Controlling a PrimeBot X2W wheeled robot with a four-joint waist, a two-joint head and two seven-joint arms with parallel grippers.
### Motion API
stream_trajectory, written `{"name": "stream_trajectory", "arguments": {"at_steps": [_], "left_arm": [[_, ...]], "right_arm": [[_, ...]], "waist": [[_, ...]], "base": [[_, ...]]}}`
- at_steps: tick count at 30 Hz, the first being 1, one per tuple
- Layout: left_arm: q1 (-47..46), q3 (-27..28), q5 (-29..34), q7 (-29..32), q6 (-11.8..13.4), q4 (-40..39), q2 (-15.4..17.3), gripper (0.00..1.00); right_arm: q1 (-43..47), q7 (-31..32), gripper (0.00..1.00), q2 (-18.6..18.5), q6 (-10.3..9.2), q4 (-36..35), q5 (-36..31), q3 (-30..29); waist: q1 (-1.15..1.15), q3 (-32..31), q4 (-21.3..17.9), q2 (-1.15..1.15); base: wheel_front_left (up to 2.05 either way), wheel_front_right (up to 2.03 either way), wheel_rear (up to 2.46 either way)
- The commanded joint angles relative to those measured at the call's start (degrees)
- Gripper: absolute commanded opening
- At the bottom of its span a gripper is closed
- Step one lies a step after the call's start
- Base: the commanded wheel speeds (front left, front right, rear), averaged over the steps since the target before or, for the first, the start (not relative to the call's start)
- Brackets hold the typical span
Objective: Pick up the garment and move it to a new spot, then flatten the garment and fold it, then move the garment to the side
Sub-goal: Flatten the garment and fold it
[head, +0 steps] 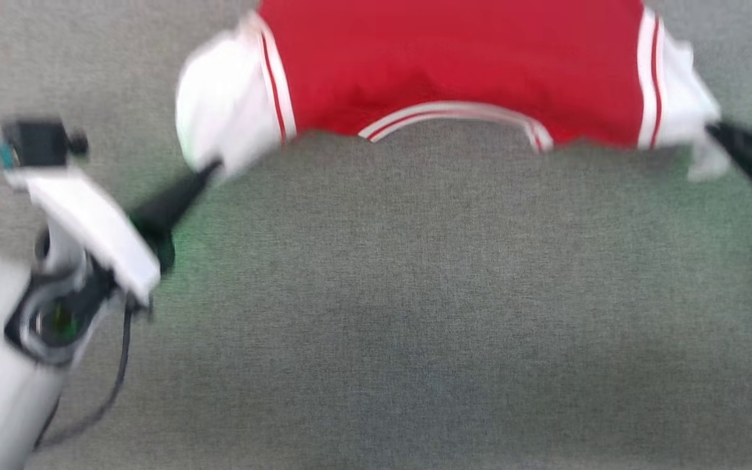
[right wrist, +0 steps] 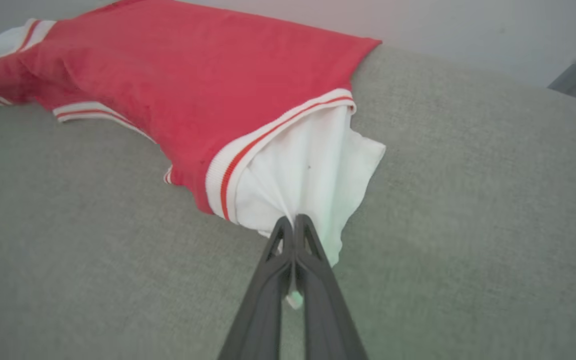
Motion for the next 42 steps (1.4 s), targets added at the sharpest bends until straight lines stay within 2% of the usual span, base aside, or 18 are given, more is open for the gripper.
{"name": "stream_trajectory", "arguments": {"at_steps": [1,9,15,22,26,29,31,36,42], "left_arm": [[1.6,-0.2,-0.2,0.2,-0.3,-1.4,0.8,0.00],[16.9,-1.1,-2.9,-1.3,-0.3,-14.4,9.2,0.00],[26.4,-0.7,-5.4,-2.1,-0.3,-23.7,15.4,0.00],[34.6,1.5,-9.3,-4.8,-0.3,-34.6,21.5,0.00],[37.3,2.2,-9.2,-5.7,-0.3,-37.1,24.1,0.00],[36.3,1.9,-8.3,-5.8,-0.3,-35.6,23.1,0.00],[34.5,1.2,-8.3,-5.3,-0.3,-34.1,20.9,0.00],[30.3,-1.9,-5.8,-2.7,-0.3,-27.0,16.2,0.00],[26.9,-3.9,-4.8,-3.2,-0.3,-19.0,10.5,0.00]], "right_arm": [[2.0,1.1,0.00,-0.6,-0.02,-1.3,0.2,-0.6],[22.0,11.5,0.00,-2.0,-0.01,-15.4,1.6,-10.0],[34.0,17.2,0.00,-1.1,-0.02,-22.9,2.2,-16.8],[44.0,21.7,0.00,1.7,-0.01,-29.6,4.3,-25.2],[46.3,22.7,0.00,3.0,-0.01,-32.1,4.3,-29.1],[45.8,23.1,0.00,2.8,-0.01,-32.3,2.4,-29.0],[44.2,23.3,0.00,2.9,-0.01,-31.5,1.4,-27.6],[39.1,23.3,0.00,2.2,-0.01,-27.0,-2.1,-21.9],[34.0,22.8,0.00,2.8,-0.01,-20.5,-4.8,-14.9]], "waist": [[0.00,-0.9,0.1,0.00],[0.00,-3.2,0.7,0.00],[0.00,-3.7,1.6,0.00],[0.00,-3.8,2.7,0.00],[0.00,-3.5,2.9,0.00],[0.00,-3.2,3.2,0.00],[0.00,-2.9,3.2,0.00],[0.00,-2.1,2.6,0.00],[0.00,-1.5,2.3,0.00]], "base": [[0.00,0.00,0.00],[0.00,0.00,0.00],[0.00,0.00,0.00],[0.00,0.00,0.00],[0.00,0.00,0.00],[0.00,0.00,0.00],[0.00,0.00,0.00],[0.00,0.00,0.00],[0.00,0.00,0.00]]}}
